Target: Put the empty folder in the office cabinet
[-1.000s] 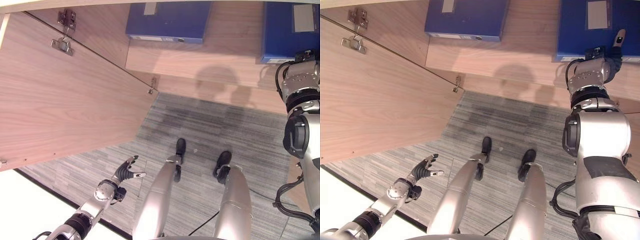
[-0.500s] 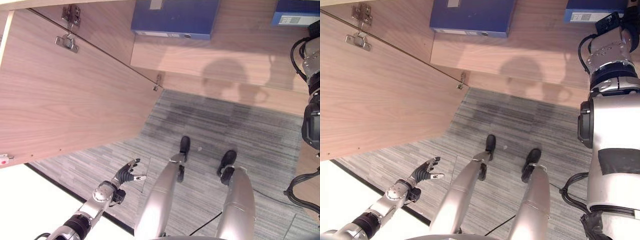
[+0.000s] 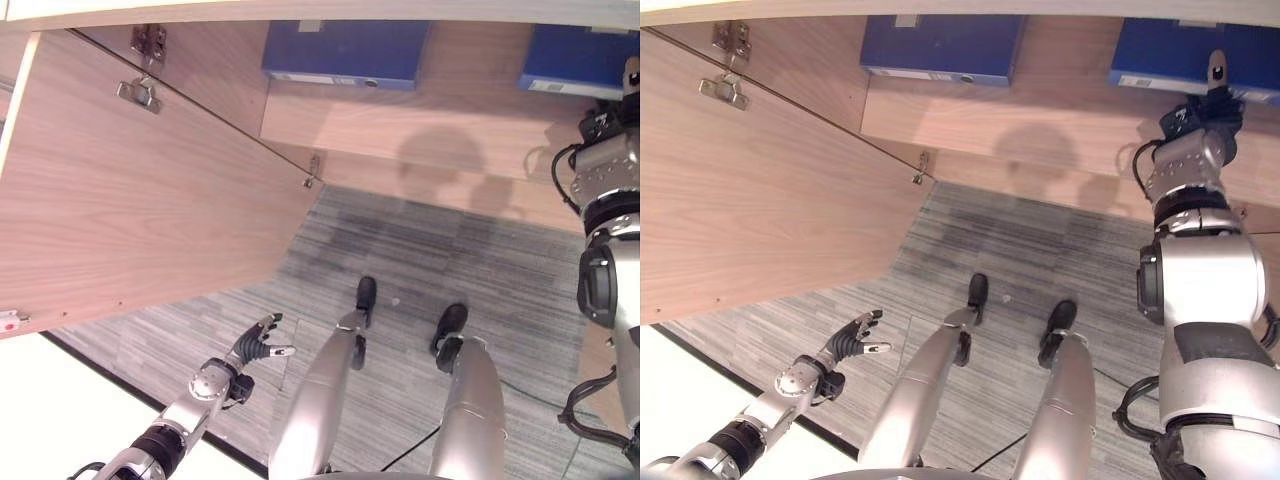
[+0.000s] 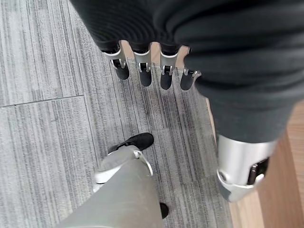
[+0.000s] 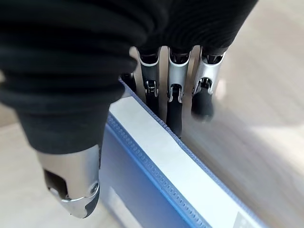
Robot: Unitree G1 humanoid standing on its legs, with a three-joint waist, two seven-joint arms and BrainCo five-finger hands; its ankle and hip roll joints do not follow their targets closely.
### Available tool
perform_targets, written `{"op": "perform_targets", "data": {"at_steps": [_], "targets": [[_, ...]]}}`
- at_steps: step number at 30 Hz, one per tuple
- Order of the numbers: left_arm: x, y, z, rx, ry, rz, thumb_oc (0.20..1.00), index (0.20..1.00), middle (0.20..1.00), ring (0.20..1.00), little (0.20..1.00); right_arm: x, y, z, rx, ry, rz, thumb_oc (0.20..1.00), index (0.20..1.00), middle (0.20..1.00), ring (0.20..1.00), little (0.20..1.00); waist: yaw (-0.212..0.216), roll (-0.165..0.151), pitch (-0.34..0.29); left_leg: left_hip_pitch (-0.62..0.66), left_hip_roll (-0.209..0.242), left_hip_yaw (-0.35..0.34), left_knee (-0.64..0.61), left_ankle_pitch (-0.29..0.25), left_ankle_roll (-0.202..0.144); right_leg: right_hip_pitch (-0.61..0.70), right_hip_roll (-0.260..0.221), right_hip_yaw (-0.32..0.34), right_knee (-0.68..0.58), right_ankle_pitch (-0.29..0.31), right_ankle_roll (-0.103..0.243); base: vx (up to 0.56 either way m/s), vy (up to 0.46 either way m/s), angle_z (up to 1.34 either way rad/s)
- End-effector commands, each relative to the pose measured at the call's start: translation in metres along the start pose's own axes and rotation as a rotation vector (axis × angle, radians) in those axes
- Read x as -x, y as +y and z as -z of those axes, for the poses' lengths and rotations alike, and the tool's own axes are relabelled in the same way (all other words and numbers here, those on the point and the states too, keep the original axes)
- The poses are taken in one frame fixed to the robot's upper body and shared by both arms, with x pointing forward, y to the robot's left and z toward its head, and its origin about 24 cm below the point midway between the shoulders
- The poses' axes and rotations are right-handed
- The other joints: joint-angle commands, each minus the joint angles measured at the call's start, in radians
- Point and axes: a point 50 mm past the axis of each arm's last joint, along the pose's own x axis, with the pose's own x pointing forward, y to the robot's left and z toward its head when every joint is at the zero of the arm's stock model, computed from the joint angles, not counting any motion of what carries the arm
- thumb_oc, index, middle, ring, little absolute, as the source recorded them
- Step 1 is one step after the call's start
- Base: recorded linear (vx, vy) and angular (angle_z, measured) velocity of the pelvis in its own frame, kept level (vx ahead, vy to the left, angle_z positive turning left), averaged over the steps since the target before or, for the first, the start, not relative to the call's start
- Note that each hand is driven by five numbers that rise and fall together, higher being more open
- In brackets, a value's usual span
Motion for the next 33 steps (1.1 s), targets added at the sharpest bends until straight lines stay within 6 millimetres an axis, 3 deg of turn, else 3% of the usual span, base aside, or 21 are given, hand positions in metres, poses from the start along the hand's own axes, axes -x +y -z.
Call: {"op": "perform_targets", "data": {"at_steps": [1,5,9,14,19,25,30,31,33], "targets": [[-0.002,0.016,-0.007,0.065,-0.035,-0.069,1.0,1.0,1.0,1.0,1.0,0.001,-0.033,0.024,-0.086,0.085,0.109,1.0,1.0,1.0,1.0,1.0,0.01,0.031,0.066,0.071,0.004,0.004,-0.038,-0.092,0.004,0.098,0.024,0.047,-0.048,-0.025,0.136,-0.01,0.009,-0.04],[-0.004,0.012,-0.009,0.084,-0.046,-0.048,1.0,1.0,1.0,1.0,1.0,0.008,-0.07,0.053,-0.182,0.115,0.147,1.0,1.0,1.0,1.0,1.0,0.006,0.034,0.069,0.122,0.011,-0.003,-0.109,-0.068,-0.002,0.14,0.032,0.035,-0.11,-0.006,0.142,0.0,0.004,-0.03],[-0.005,0.011,-0.007,0.095,-0.043,-0.047,1.0,1.0,1.0,1.0,1.0,0.013,-0.084,0.066,-0.199,0.129,0.161,1.0,1.0,1.0,1.0,1.0,0.001,0.031,0.067,0.151,0.013,-0.005,-0.142,-0.057,-0.004,0.162,0.037,0.035,-0.135,0.002,0.144,0.0,0.003,-0.06],[-0.006,0.008,0.0,0.127,-0.023,-0.063,1.0,1.0,1.0,1.0,1.0,0.031,-0.122,0.1,-0.211,0.191,0.226,1.0,1.0,1.0,1.0,1.0,-0.014,0.022,0.067,0.197,0.018,-0.007,-0.183,-0.046,-0.005,0.199,0.045,0.026,-0.167,0.012,0.146,0.0,0.0,0.0],[-0.004,0.008,0.004,0.142,-0.013,-0.071,1.0,1.0,1.0,1.0,1.0,0.038,-0.135,0.11,-0.228,0.21,0.264,1.0,1.0,1.0,1.0,1.0,-0.019,0.018,0.067,0.209,0.02,-0.009,-0.193,-0.044,-0.006,0.212,0.046,0.023,-0.181,0.017,0.147,0.0,0.0,0.0],[-0.002,0.008,0.005,0.131,-0.01,-0.068,1.0,1.0,1.0,1.0,1.0,0.03,-0.123,0.097,-0.23,0.176,0.246,1.0,1.0,1.0,1.0,1.0,-0.014,0.016,0.063,0.216,0.024,-0.012,-0.196,-0.043,-0.008,0.22,0.047,0.021,-0.188,0.017,0.146,0.0,0.0,0.0],[0.001,0.009,0.008,0.11,0.0,-0.054,1.0,1.0,1.0,1.0,1.0,0.011,-0.09,0.057,-0.247,0.077,0.192,1.0,1.0,1.0,1.0,1.0,0.003,0.013,0.043,0.222,0.026,-0.014,-0.202,-0.041,-0.01,0.238,0.046,0.017,-0.201,0.021,0.147,0.0,0.0,0.0],[0.001,0.009,0.008,0.11,-0.002,-0.054,1.0,1.0,1.0,1.0,1.0,0.011,-0.09,0.056,-0.247,0.076,0.191,1.0,1.0,1.0,1.0,1.0,0.003,0.015,0.044,0.222,0.026,-0.014,-0.202,-0.041,-0.01,0.238,0.046,0.016,-0.202,0.022,0.147,0.0,0.0,0.0],[0.004,0.012,0.012,0.095,0.018,-0.056,1.0,1.0,1.0,1.0,1.0,0.004,-0.07,0.035,-0.246,0.038,0.171,1.0,1.0,1.0,1.0,1.0,0.012,0.01,0.03,0.23,0.027,-0.016,-0.206,-0.042,-0.011,0.246,0.045,0.014,-0.206,0.022,0.148,0.0,0.0,0.0]]}}
